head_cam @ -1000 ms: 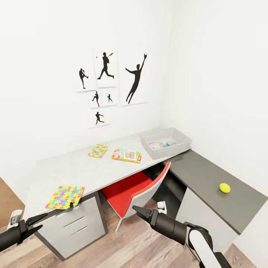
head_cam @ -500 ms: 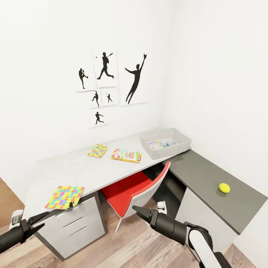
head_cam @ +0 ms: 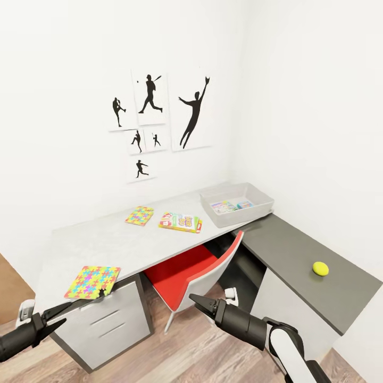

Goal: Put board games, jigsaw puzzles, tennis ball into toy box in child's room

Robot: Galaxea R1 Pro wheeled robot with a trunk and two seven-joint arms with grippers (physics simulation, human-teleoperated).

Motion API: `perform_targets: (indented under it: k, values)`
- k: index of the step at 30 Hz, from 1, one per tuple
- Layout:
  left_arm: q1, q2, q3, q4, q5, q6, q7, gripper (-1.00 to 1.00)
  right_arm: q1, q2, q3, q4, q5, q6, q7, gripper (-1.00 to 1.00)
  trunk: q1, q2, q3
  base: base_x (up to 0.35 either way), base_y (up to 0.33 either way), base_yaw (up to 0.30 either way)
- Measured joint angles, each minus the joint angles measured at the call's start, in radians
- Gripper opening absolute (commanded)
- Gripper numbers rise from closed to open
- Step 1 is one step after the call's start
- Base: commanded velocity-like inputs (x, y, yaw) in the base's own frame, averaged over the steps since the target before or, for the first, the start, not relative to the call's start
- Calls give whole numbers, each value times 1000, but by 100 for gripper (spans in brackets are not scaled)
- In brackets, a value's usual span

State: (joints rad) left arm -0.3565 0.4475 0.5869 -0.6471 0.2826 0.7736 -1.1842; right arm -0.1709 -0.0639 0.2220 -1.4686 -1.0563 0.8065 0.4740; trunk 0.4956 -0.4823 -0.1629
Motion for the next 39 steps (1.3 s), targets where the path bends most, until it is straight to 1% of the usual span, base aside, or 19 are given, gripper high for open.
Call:
perform_targets:
  k: [4, 5, 6, 14, 17, 19, 21, 25, 29, 30, 31, 32, 34, 39]
  values:
    - [0, -19, 1, 0, 0, -20, -1, 100, 0, 0, 0, 0, 0, 0, 1, 100, 0, 0, 0, 0, 0, 0]
    - [0, -19, 1, 0, 0, -20, -1, 100, 0, 0, 0, 0, 0, 0, 1, 100, 0, 0, 0, 0, 0, 0]
    - [0, -32, 1, 0, -1, -45, 0, 100, 0, 0, 0, 1, 0, 0, 1, 100, 0, 0, 0, 0, 0, 0]
    - [0, -89, 3, 1, -1, -193, 2, 100, 0, 0, 0, 1, 0, -1, 1, 100, 0, 0, 0, 0, 0, 0]
    - [0, -111, 11, 2, 0, -238, 2, 100, 0, 0, 0, 1, 1, 0, 1, 100, 0, 0, 0, 0, 0, 0]
    - [0, -126, 29, 6, -1, -270, 3, 100, 0, 0, 0, 1, 1, -1, 1, 100, 0, 0, 0, 0, 0, 0]
    - [0, -142, 55, 8, -1, -307, 5, 100, 0, 0, 0, 1, 1, -1, 1, 100, 0, 0, 0, 0, 0, 0]
    - [1, -176, 127, 12, -2, -380, 15, 100, 0, 0, 0, 1, 2, -1, 1, 100, 0, 0, 0, 0, 0, 0]
    - [1, -200, 196, 19, -4, -425, 40, 100, 0, 0, 0, 2, 3, 0, 2, 100, 0, 0, 0, 0, 0, 0]
    - [2, -207, 219, 32, -4, -437, 57, 100, 0, 0, 0, 2, 3, 0, 2, 100, 0, 0, 0, 0, 0, 0]
    - [2, -210, 228, 43, -4, -443, 66, 100, 0, 0, 0, 2, 3, 0, 2, 100, 0, 0, 0, 0, 0, 0]
    - [1, -210, 228, 44, -4, -443, 66, 100, 0, 0, 0, 2, 3, 0, 2, 100, 0, 0, 0, 0, 0, 0]
    - [2, -214, 244, 80, -5, -453, 89, 100, 0, 0, 0, 2, 3, 0, 2, 100, 0, 0, 0, 0, 0, 0]
    - [2, -216, 257, 120, -4, -473, 108, 100, 0, 0, 0, 2, 3, -1, 2, 100, 0, 0, 0, 0, 0, 0]
